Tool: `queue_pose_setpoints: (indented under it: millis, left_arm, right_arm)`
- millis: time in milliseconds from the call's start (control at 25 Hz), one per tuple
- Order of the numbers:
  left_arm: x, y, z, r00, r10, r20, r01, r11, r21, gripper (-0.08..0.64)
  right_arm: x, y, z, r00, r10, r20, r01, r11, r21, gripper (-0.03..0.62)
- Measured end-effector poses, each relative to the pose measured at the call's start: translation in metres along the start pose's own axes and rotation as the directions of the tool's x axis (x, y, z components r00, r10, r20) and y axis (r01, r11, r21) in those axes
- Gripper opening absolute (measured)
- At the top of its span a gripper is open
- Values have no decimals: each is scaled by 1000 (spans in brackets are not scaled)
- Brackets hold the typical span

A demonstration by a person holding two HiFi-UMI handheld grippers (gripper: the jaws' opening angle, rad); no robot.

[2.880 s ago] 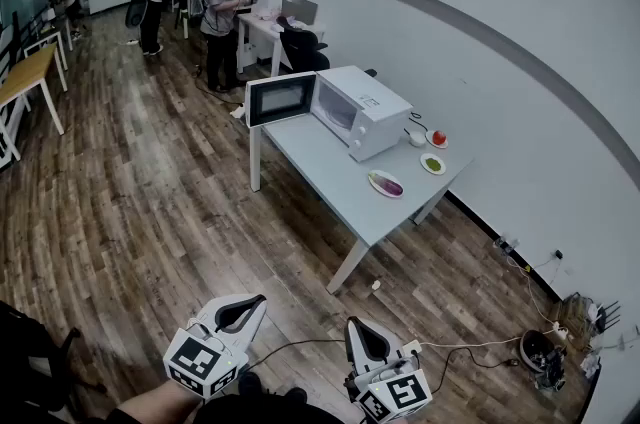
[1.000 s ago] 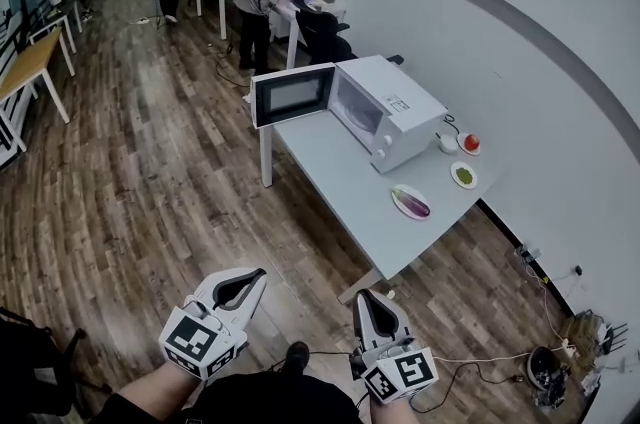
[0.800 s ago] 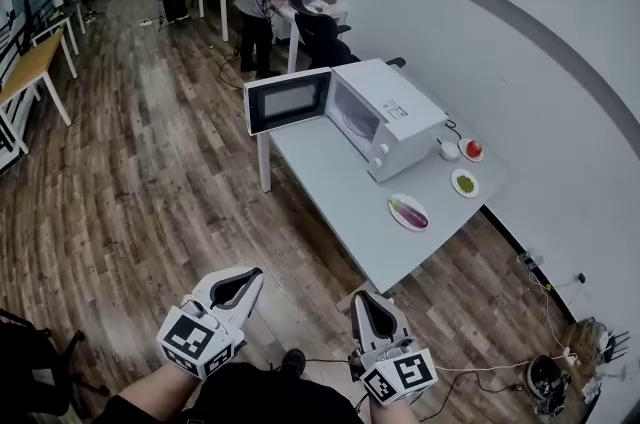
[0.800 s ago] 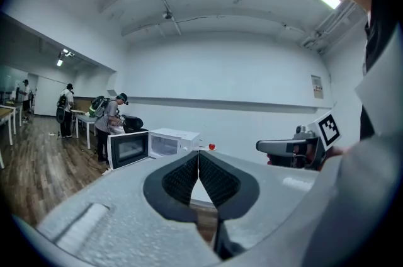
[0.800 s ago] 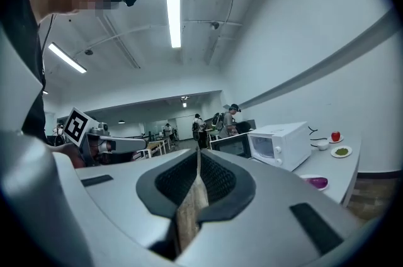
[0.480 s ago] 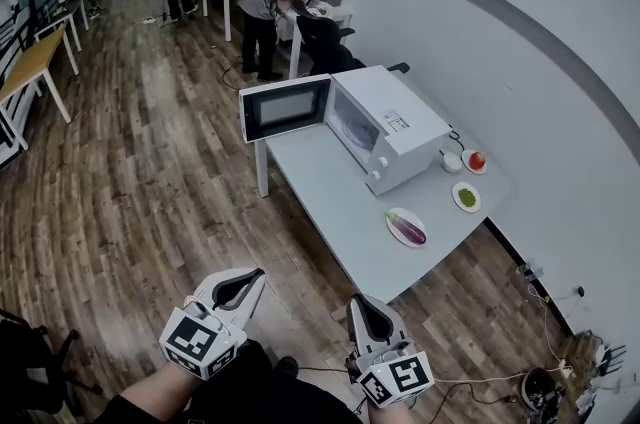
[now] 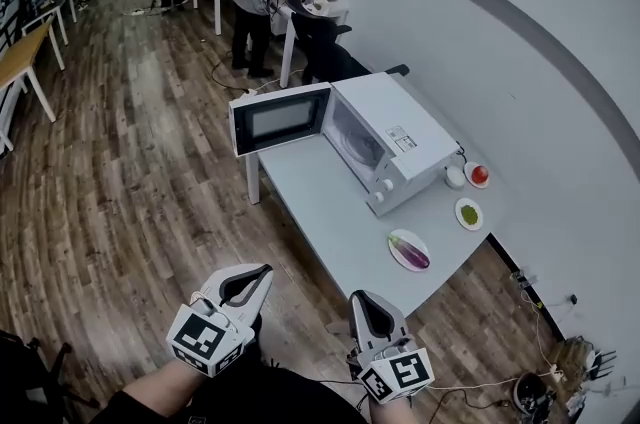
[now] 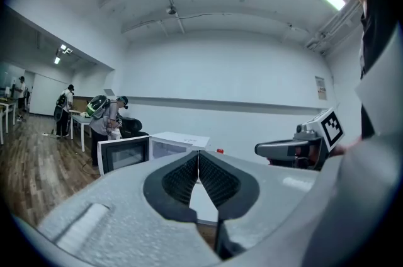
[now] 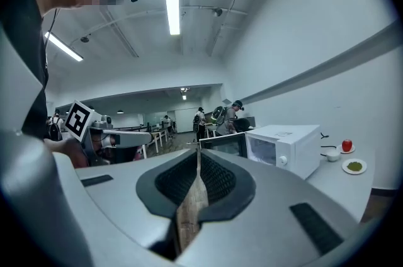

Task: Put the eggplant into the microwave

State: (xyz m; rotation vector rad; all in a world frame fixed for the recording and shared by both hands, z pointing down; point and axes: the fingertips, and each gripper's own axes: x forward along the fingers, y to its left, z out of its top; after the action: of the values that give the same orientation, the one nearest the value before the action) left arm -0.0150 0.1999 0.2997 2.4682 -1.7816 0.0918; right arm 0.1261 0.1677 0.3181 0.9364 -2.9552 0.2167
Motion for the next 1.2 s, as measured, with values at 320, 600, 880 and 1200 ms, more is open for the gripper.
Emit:
queue_pose_setpoints:
  millis: [320,600,880,1200]
  left_arm:
    - [56,89,11,996,-90,-14,90,996,18,11]
    - [96,135,9,985,-163,-52,164,986,8,11]
    - [142,137,4,973,-221,-59,221,975,-7,9]
    - [190,123,-16,969,-243,-45,242,970,-40,11]
  right_arm:
    - [95,-23,18,996,-90,8,90,996,28,17]
    - [141,-50,20,980,-201,-4,201,980,14,17]
    - [145,-96,-2,956,-290,-55,290,957,-8,17]
    - [130,-151,-35,920,-384,-81,382,923,-43,17]
